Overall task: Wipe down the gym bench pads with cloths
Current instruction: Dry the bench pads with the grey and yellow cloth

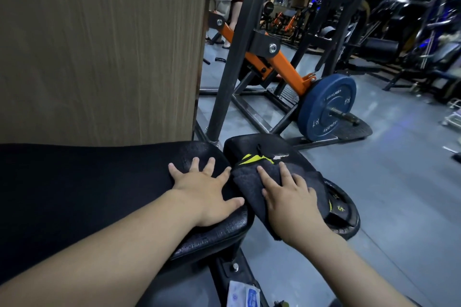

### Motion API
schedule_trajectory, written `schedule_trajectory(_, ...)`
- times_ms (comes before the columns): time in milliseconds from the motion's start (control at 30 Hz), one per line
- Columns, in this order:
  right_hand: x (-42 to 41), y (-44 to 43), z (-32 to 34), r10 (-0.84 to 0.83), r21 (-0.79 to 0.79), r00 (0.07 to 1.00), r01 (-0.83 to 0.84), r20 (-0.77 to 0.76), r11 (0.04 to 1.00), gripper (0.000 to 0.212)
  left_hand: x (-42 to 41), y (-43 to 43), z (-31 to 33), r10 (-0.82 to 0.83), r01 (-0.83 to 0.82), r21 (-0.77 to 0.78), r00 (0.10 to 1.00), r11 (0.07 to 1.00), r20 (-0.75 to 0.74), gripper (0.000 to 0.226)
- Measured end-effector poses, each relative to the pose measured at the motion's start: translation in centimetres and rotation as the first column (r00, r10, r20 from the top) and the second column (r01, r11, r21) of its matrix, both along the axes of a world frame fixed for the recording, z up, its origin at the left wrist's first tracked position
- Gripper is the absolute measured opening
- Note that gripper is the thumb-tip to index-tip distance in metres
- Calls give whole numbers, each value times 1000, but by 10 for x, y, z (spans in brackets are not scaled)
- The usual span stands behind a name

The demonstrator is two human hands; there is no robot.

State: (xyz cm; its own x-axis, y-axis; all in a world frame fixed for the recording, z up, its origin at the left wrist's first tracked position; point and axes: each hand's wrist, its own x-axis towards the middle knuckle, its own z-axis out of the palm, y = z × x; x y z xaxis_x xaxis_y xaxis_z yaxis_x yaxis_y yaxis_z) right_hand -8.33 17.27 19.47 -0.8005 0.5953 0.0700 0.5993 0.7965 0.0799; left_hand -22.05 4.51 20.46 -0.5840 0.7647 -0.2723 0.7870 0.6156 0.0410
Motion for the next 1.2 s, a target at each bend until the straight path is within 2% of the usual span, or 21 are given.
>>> schedule_trajectory(367, -80, 37, 7, 143, -155, 990, -144, -16, 977, 50, 1, 7, 6, -16, 12, -85, 999, 996, -46, 86)
schedule_trajectory(633, -147, 59, 15, 134, -231, 991, -125, 24, 965, 53, 3, 7, 10, 19, -21, -113, 1000, 993, -23, 85)
schedule_trajectory(800, -119, 59, 11, 151, -209, 989, -146, 8, 967, 53, 3, 9, 14, 23, -22, -137, 1000, 990, 4, 85)
schedule_trajectory(967, -54, 42, 5, 140, -184, 990, -143, -28, 972, 52, 5, 9, 15, 23, -22, -143, 1000, 990, 0, 85)
schedule_trajectory(1133, 9, 17, -1, 122, -106, 993, -122, -9, 987, 70, 5, 7, 10, 10, -14, -129, 1000, 991, -30, 86)
schedule_trajectory(1200, 11, 19, 0, 101, -124, 995, -103, -22, 987, 69, 5, 7, 9, 9, -14, -129, 999, 991, -38, 85)
